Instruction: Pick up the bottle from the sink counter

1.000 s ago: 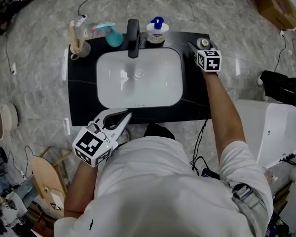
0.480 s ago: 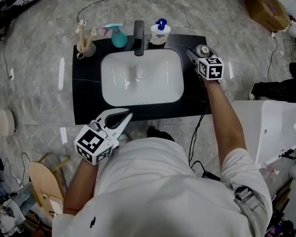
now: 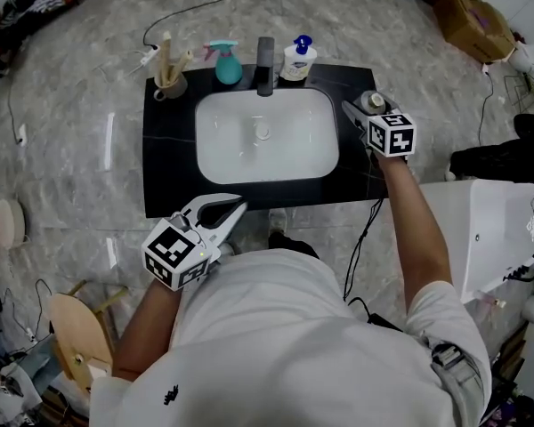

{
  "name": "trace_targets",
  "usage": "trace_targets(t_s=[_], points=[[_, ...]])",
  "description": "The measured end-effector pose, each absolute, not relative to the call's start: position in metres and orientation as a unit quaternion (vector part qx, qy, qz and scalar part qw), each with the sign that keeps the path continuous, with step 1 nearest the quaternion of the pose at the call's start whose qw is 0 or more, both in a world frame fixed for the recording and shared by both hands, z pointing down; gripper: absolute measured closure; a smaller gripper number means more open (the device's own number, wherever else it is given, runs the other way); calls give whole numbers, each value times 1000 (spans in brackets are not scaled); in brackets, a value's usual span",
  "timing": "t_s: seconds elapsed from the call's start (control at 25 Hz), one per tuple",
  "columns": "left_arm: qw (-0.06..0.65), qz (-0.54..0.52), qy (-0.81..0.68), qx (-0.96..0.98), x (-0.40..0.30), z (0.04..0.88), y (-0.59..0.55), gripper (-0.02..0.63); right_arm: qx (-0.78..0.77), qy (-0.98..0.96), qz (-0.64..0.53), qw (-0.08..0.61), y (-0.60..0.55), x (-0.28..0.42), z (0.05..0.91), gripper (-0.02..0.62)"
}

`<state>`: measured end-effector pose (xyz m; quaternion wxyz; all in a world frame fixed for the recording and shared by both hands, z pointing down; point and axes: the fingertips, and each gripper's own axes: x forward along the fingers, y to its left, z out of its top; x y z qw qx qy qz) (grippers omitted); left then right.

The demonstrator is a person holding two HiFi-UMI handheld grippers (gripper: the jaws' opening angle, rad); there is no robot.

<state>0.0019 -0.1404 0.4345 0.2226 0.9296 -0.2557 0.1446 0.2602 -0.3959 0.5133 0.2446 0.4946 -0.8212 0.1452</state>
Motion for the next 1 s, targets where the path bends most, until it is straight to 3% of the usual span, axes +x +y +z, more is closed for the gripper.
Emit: trace_targets(t_s=[1.0], points=[[206,132,-212,946,-66,430,-46,601,432,-863,118,234,-225,124,404,244]])
